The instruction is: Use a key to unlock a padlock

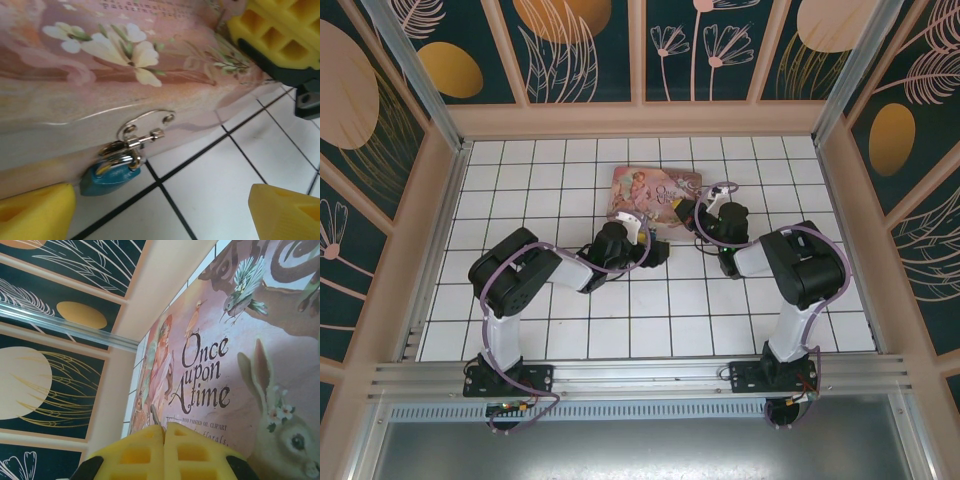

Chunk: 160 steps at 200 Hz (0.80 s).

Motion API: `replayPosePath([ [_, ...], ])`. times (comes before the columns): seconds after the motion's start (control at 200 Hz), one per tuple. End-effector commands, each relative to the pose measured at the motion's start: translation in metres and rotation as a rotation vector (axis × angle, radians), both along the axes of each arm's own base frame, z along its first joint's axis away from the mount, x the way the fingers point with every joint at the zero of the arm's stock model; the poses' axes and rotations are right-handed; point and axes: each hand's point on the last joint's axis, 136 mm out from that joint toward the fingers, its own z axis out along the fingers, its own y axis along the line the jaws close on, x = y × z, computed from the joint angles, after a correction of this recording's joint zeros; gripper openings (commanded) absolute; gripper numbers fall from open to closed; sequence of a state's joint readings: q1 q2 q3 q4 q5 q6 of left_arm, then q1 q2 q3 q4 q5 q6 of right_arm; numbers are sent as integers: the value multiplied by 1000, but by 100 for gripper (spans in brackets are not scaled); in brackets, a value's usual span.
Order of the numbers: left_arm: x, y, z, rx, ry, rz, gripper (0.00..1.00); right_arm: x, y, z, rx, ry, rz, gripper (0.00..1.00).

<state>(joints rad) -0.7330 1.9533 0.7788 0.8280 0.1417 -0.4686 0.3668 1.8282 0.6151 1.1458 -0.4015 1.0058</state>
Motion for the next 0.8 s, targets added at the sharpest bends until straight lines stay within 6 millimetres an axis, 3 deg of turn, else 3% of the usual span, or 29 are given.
replayPosePath([
  [0.0, 18, 9, 6, 61, -70, 67, 90, -1, 4, -13, -4, 39, 3, 0],
  [0.2, 25, 0, 4, 69, -84, 48, 90, -2, 5, -15, -2, 42, 4, 0],
  [0.385, 20, -18, 9, -7, -62, -27, 90, -2, 7, -18, -1, 46, 7, 0],
  [0.661, 8, -30, 43, -185, -49, -81, 91, -3, 7, -20, -4, 48, 9, 0],
  [0.796, 8, -32, 50, -217, -42, -84, 91, -3, 7, -20, -1, 48, 7, 0],
])
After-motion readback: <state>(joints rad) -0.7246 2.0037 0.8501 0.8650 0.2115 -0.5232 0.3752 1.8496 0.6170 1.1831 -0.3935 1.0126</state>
